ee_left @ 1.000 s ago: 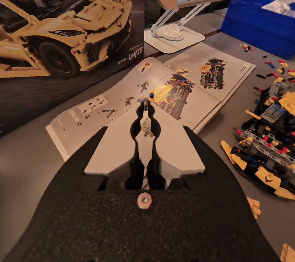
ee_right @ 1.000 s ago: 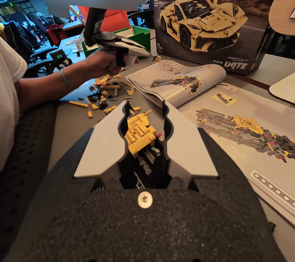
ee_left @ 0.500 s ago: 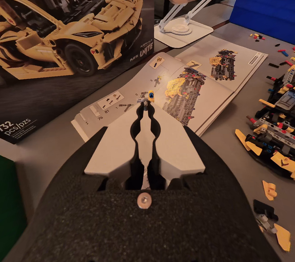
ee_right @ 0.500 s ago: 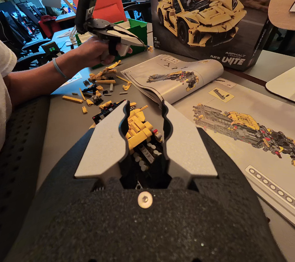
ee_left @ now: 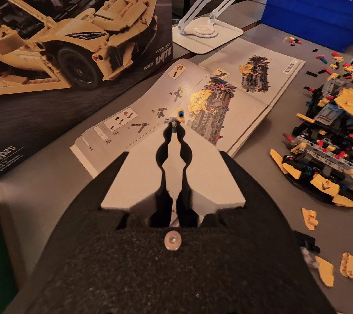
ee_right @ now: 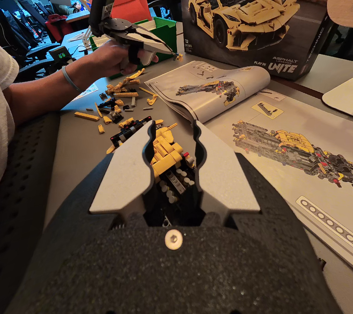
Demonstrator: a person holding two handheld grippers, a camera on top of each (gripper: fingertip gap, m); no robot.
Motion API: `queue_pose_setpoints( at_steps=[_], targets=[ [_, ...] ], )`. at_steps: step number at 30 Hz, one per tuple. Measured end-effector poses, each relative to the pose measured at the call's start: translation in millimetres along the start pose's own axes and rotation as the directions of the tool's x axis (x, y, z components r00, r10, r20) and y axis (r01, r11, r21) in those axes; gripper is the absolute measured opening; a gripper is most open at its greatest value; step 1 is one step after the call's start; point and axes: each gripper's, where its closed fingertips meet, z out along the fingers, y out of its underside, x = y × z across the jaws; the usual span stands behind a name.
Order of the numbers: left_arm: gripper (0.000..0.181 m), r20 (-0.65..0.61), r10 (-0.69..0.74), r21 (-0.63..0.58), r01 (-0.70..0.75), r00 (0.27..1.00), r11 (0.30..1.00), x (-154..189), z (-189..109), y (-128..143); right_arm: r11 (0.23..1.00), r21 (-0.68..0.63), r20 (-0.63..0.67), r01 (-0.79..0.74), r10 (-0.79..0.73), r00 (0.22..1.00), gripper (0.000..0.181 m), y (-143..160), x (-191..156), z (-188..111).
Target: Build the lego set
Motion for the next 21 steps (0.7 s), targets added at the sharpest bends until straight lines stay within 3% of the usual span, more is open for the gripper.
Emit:
queue_pose_setpoints(
  at_steps=[5, 11, 15, 18, 21],
  targets=[
    [0.004, -0.225, -0.092, 0.054, 0.106, 0.97, 0.993, 40, -3, -17, 1.0, 0.004, 0.007, -0.001, 0.001, 1.0, 0.038, -4, -2, 1],
    [0.004, -0.537, -0.206, 0.144, 0.329, 0.818, 0.933, 105, -34, -47, 0.999, 0.013, 0.124, -0.036, 0.034, 0.992, 0.036, -26, -35, 12],
    [0.004, -0.687, -0.353, 0.124, 0.581, 0.635, 0.804, 128, -62, -59, 0.997, 0.002, 0.255, -0.083, 0.08, 0.964, 0.028, -50, -76, 27],
    [0.004, -0.73, -0.466, 0.065, 0.73, 0.499, 0.681, 137, -73, -62, 0.992, -0.012, 0.263, -0.126, 0.124, 0.957, 0.02, -63, -92, 40],
    [0.004, -0.727, -0.494, 0.049, 0.753, 0.477, 0.656, 151, -81, -61, 0.977, -0.077, 0.295, -0.197, 0.211, 0.932, 0.021, -62, -104, 45]
  ],
)
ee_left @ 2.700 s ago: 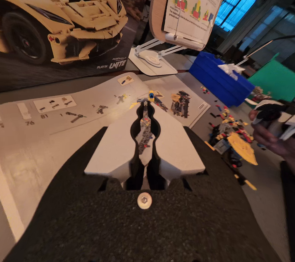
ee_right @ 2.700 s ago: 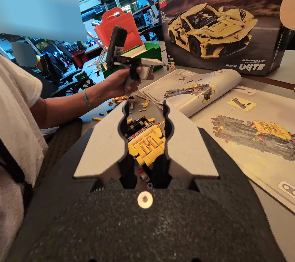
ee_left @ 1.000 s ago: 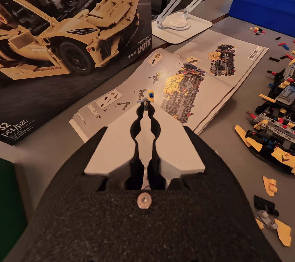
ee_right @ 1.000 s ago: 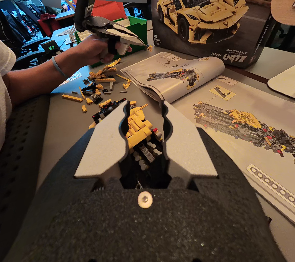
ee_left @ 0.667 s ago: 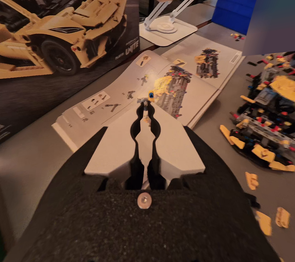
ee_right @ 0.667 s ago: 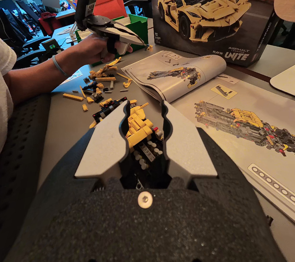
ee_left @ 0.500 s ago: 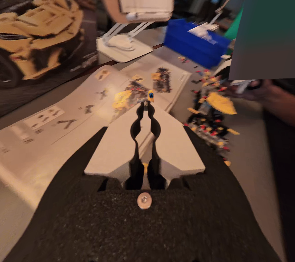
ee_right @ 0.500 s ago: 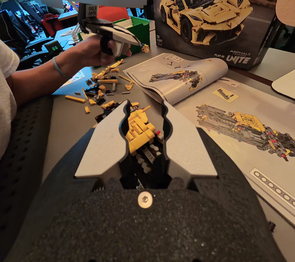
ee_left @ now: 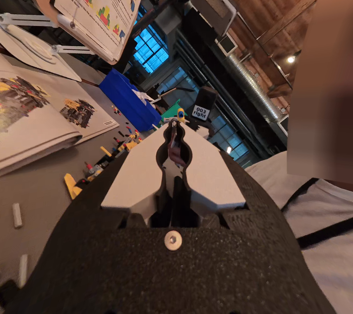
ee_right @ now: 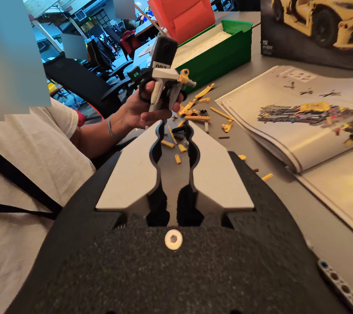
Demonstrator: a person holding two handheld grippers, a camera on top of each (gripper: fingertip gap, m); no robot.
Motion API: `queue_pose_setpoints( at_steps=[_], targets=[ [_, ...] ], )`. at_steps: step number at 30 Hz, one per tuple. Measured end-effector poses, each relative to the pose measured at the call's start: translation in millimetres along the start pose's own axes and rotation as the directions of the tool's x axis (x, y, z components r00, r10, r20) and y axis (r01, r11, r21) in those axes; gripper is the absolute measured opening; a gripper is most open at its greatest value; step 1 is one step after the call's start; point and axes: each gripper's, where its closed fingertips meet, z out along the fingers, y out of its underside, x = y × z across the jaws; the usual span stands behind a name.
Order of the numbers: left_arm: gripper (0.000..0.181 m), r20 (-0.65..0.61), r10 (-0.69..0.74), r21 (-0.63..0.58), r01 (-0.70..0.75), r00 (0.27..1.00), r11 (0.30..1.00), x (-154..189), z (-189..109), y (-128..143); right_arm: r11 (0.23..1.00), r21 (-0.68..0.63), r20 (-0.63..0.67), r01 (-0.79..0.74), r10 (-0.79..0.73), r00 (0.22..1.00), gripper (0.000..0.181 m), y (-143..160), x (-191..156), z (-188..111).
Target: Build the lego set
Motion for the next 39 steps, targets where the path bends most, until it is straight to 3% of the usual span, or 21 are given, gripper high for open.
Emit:
queue_pose_setpoints(
  at_steps=[7, 11, 15, 18, 21, 23, 24, 27, 31, 34, 36, 39],
  targets=[
    [0.004, 0.062, 0.104, -0.034, -0.102, 0.993, 0.994, 38, -5, 53, 0.997, -0.013, 0.065, -0.081, 0.081, 0.995, 0.024, 27, -46, 3],
    [0.004, -0.017, 0.159, 0.008, -0.159, 0.987, 0.987, 63, -7, 85, 0.997, -0.002, 0.141, -0.083, 0.083, 0.987, 0.027, 44, -83, 4],
    [0.004, 0.003, 0.244, 0.019, -0.244, 0.97, 0.97, 56, -11, 111, 0.999, -0.003, 0.118, -0.049, 0.049, 0.992, 0.028, 60, -95, -2],
    [0.004, -0.007, 0.269, -0.009, -0.269, 0.963, 0.963, 58, -9, 115, 0.999, -0.046, -0.09, 0.029, -0.033, 0.995, 0.031, 73, -62, -28],
    [0.004, 0.039, 0.358, -0.063, -0.356, 0.933, 0.933, 50, -7, 119, 0.984, -0.11, -0.292, 0.137, -0.164, 0.942, 0.047, 78, -13, -75],
    [0.004, 0.038, 0.355, -0.068, -0.352, 0.934, 0.933, 49, -6, 122, 0.942, -0.256, -0.389, 0.218, -0.307, 0.869, 0.069, 88, 29, -107],
    [0.004, 0.023, 0.349, -0.065, -0.347, 0.937, 0.935, 50, -5, 123, 0.905, -0.343, -0.407, 0.252, -0.385, 0.828, 0.071, 92, 47, -120],
    [0.004, 0.03, 0.344, -0.077, -0.341, 0.939, 0.937, 47, -3, 124, 0.761, -0.565, -0.295, 0.32, -0.548, 0.783, 0.095, 109, 83, -137],
    [0.004, 0.023, 0.326, -0.053, -0.325, 0.945, 0.944, 48, -6, 120, 0.668, -0.668, -0.157, 0.328, -0.557, 0.815, 0.105, 116, 112, -127],
    [0.004, 0.013, 0.318, -0.042, -0.317, 0.948, 0.947, 50, -8, 119, 0.612, -0.723, -0.104, 0.32, -0.555, 0.826, 0.105, 122, 132, -124],
    [0.004, 0.012, 0.315, -0.045, -0.315, 0.949, 0.948, 50, -8, 119, 0.609, -0.739, -0.07, 0.288, -0.495, 0.866, 0.089, 129, 129, -123],
    [0.004, 0.011, 0.316, -0.043, -0.315, 0.949, 0.948, 50, -8, 119, 0.612, -0.742, -0.092, 0.274, -0.497, 0.863, 0.085, 131, 125, -121]
  ],
)
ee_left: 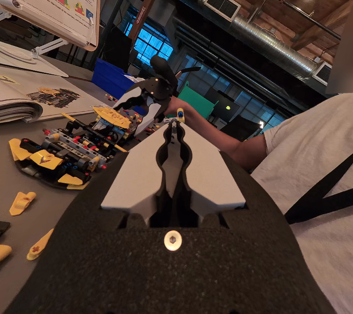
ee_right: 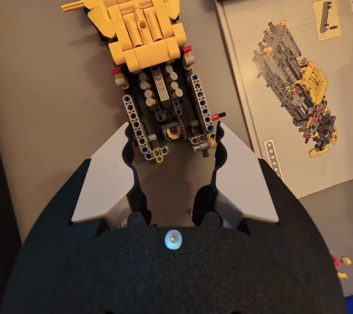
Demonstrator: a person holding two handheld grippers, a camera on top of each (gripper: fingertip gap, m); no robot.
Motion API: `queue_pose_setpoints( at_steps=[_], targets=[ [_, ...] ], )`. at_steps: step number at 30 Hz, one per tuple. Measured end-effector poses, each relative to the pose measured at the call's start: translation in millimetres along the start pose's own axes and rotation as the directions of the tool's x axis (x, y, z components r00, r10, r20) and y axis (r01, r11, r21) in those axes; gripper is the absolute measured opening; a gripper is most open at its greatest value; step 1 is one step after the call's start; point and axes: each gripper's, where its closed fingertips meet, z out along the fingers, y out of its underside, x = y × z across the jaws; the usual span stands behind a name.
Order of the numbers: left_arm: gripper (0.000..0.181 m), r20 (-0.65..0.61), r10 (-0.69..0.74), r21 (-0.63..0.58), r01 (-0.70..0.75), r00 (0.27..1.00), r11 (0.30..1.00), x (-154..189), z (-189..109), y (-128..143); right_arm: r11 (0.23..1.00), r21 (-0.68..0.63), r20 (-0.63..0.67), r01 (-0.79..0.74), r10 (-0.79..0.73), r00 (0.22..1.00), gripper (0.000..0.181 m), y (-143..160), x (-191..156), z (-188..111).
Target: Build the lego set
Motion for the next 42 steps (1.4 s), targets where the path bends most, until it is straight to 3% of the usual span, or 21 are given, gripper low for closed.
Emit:
queue_pose_setpoints(
  at_steps=[5, 6, 8, 9, 12, 14, 17, 20, 23, 24, 27, 32, 37, 42],
  targets=[
    [0.004, -0.012, -0.051, 0.013, 0.052, 0.999, 0.999, -5, 4, -2, 1.0, 0.018, -0.047, 0.002, -0.001, 0.999, 0.084, -8, -11, 2],
    [0.004, -0.021, -0.063, 0.016, 0.063, 0.998, 0.998, -5, 6, -3, 0.999, 0.038, -0.088, -0.001, 0.004, 0.996, 0.093, -11, -8, -3],
    [0.004, -0.035, -0.081, 0.029, 0.082, 0.996, 0.996, -5, 9, -5, 0.99, 0.133, -0.112, -0.037, 0.052, 0.992, 0.1, -31, -16, -20],
    [0.004, -0.041, -0.072, 0.028, 0.073, 0.997, 0.997, -4, 12, -4, 0.971, 0.228, -0.079, -0.067, 0.087, 0.993, 0.095, -52, -29, -30],
    [0.004, -0.021, 0.047, 0.027, -0.046, 0.999, 0.999, 1, 19, -5, 0.806, 0.554, 0.27, -0.21, 0.065, 0.961, 0.071, -135, -111, -59],
    [0.004, 0.04, 0.172, 0.011, -0.173, 0.984, 0.985, -1, 20, -6, 0.71, 0.638, 0.353, -0.299, 0.076, 0.933, 0.063, -164, -134, -61],
    [0.005, 0.161, 0.318, 0.03, -0.326, 0.934, 0.945, -13, 12, -27, 0.581, 0.721, 0.381, -0.377, 0.123, 0.917, 0.058, -186, -137, -53],
    [0.005, 0.34, 0.326, 0.074, -0.371, 0.882, 0.926, -52, -8, -68, 0.576, 0.74, 0.323, -0.348, 0.149, 0.935, 0.05, -185, -127, -29],
    [0.004, 0.607, 0.291, 0.027, -0.386, 0.739, 0.922, -118, -45, -97, 0.53, 0.761, 0.33, -0.374, 0.18, 0.927, 0.053, -183, -118, -20],
    [0.004, 0.644, 0.292, 0.011, -0.391, 0.707, 0.92, -130, -53, -101, 0.517, 0.764, 0.331, -0.387, 0.201, 0.922, 0.059, -180, -114, -20],
    [0.004, 0.71, 0.257, 0.026, -0.39, 0.656, 0.921, -146, -70, -107, 0.463, 0.789, 0.344, -0.403, 0.21, 0.915, 0.052, -174, -110, -32],
    [0.004, 0.677, 0.214, 0.095, -0.371, 0.704, 0.924, -140, -68, -105, 0.439, 0.775, 0.386, -0.454, 0.24, 0.891, 0.05, -169, -103, -32],
    [0.004, 0.567, 0.097, 0.238, -0.275, 0.818, 0.931, -128, -63, -105, 0.437, 0.762, 0.407, -0.478, 0.25, 0.878, 0.051, -170, -101, -29],
    [0.004, 0.574, 0.079, 0.249, -0.266, 0.815, 0.931, -130, -69, -106, 0.448, 0.762, 0.393, -0.467, 0.254, 0.884, 0.05, -167, -102, -28]
  ],
)
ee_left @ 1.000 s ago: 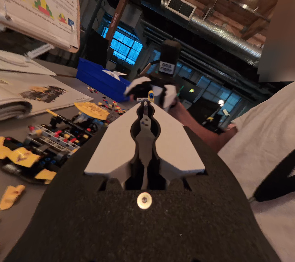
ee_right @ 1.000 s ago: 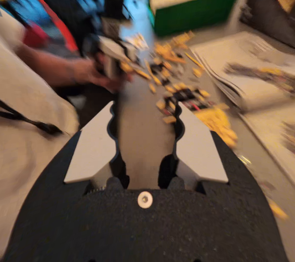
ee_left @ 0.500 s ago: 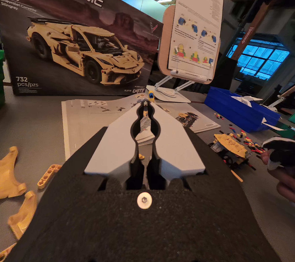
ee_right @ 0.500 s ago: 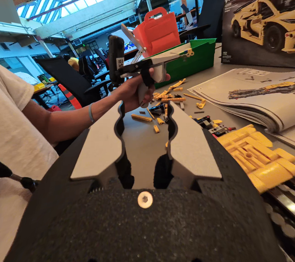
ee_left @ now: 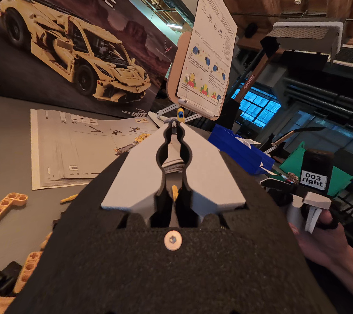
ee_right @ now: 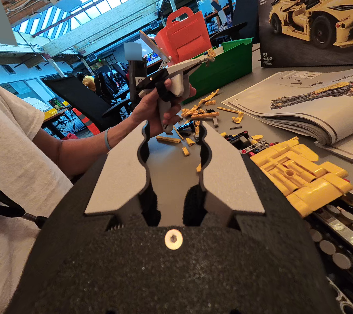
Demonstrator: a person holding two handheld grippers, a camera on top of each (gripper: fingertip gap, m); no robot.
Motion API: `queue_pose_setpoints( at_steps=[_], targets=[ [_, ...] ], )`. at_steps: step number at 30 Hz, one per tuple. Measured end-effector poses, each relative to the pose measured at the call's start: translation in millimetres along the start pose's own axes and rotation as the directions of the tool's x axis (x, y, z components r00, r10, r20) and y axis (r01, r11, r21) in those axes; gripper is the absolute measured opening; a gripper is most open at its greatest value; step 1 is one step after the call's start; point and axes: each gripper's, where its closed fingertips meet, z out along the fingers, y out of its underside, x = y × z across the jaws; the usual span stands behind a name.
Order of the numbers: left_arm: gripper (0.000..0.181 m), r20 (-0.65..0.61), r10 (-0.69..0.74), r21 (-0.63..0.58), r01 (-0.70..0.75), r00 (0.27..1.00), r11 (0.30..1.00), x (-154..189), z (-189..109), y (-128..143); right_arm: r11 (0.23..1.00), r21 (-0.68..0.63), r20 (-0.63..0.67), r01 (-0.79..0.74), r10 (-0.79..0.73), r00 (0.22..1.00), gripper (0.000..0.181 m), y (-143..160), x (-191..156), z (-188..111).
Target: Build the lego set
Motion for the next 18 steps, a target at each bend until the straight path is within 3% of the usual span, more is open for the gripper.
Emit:
queue_pose_setpoints(
  at_steps=[12, 15, 18],
  targets=[
    [0.004, -0.009, 0.066, -0.03, -0.066, 0.998, 0.997, 8, 0, 3, 1.0, -0.019, -0.004, 0.0, 0.0, 1.0, 0.05, 5, 2, 2],
    [0.004, -0.052, 0.287, -0.05, -0.289, 0.957, 0.956, 33, 2, 8, 1.0, -0.013, -0.001, -0.006, 0.006, 1.0, 0.05, 3, 3, 2],
    [0.004, -0.166, 0.535, -0.035, -0.547, 0.829, 0.837, 76, 6, 26, 0.998, 0.004, 0.033, -0.056, 0.056, 0.998, 0.049, -1, 0, -1]
  ],
)
